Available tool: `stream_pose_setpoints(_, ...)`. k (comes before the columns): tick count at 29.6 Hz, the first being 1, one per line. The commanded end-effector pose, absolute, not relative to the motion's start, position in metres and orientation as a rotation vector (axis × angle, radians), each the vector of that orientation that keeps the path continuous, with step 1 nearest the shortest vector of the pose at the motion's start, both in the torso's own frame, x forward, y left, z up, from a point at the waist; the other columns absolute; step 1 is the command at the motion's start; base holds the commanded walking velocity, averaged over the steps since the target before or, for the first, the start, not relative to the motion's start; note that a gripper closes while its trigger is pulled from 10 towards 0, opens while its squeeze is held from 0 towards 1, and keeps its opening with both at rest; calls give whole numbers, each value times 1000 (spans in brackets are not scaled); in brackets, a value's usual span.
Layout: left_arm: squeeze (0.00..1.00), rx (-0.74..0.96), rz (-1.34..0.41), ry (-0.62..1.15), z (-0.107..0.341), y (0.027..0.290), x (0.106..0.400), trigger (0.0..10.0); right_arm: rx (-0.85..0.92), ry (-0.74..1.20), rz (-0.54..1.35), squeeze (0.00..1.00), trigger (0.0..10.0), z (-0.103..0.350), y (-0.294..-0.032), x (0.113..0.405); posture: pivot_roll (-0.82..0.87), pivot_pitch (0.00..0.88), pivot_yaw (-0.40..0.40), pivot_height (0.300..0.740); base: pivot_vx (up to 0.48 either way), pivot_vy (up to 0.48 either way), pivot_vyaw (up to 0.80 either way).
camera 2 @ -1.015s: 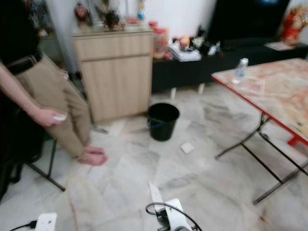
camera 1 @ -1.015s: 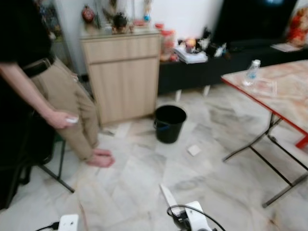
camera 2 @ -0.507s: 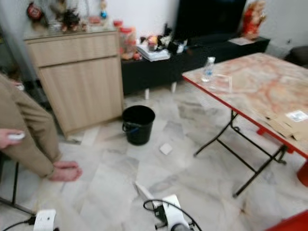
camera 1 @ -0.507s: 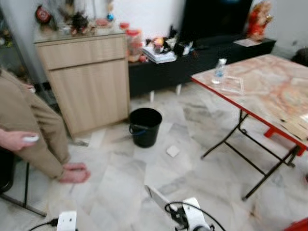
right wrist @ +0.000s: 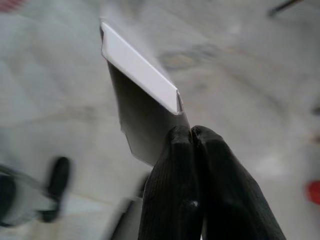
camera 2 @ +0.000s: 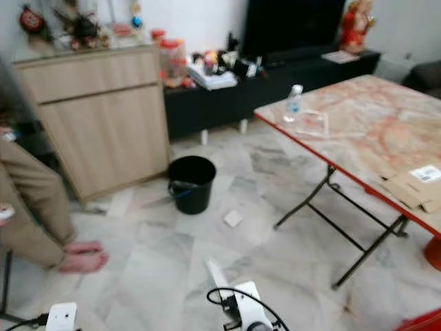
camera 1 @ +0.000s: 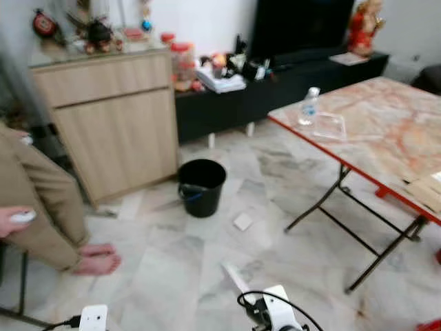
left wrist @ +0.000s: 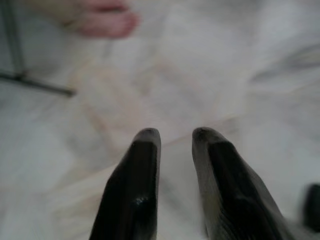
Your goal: Picking trash to rubbish bin
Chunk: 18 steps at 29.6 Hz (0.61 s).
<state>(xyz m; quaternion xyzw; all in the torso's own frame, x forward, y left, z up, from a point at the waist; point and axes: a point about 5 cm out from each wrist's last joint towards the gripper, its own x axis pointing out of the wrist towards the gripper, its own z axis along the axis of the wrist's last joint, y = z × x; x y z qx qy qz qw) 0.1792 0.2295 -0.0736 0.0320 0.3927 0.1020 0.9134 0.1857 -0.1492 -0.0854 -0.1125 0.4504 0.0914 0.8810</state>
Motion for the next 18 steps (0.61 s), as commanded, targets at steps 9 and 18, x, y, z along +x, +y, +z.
stream_pose_setpoints(9,0,85,232,846,-77,241,167,10000,-229,897,206,0,10000,-80,-138,196,45,0,-30,740,357,0,331)
stream_pose_setpoints(18,0,87,226,846,-76,240,168,10000,-211,898,194,0,10000,-80,-139,196,38,0,-26,740,351,0,0)
